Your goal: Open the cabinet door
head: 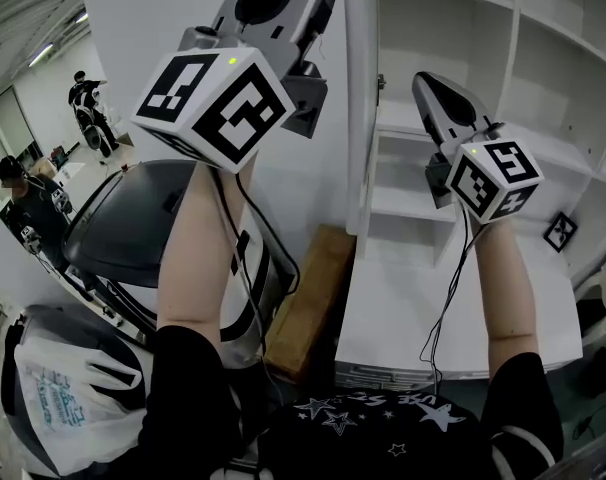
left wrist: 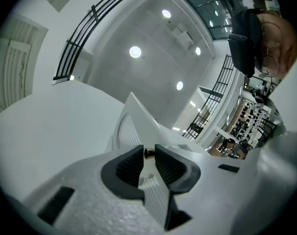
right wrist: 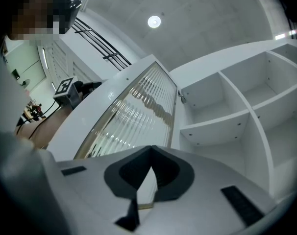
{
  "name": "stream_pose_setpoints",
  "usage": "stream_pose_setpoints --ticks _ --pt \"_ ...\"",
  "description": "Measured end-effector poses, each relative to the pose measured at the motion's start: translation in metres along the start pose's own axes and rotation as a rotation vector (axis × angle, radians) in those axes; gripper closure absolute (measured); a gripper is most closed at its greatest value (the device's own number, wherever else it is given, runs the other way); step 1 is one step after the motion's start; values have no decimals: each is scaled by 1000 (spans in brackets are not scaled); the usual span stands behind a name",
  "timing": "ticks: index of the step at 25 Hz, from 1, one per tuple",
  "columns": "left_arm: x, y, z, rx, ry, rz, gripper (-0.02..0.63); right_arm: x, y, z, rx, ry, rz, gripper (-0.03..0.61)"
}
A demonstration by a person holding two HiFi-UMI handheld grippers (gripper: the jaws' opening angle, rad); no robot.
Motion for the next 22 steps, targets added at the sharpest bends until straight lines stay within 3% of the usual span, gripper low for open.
stream_pose_setpoints --ticks 8,15,22 --pt "16 -14 -2 -99 84 30 513 -3 -7 -3 -26 30 -6 572" --pt "44 -39 -8 -72 150 50 430 4 -22 -9 -70 61 -6 572" --pt "71 -73 -21 -88 255 139 341 16 -53 -20 -133 103 7 572"
Point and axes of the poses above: the fingertips, and each gripper's own axes: x backward along the fingers, z to its left, y out of its top, the point moved 1 cm from there along x, backward along the fingers, and after that the axes turned 10 degrees about z, right-handed, at the moved point
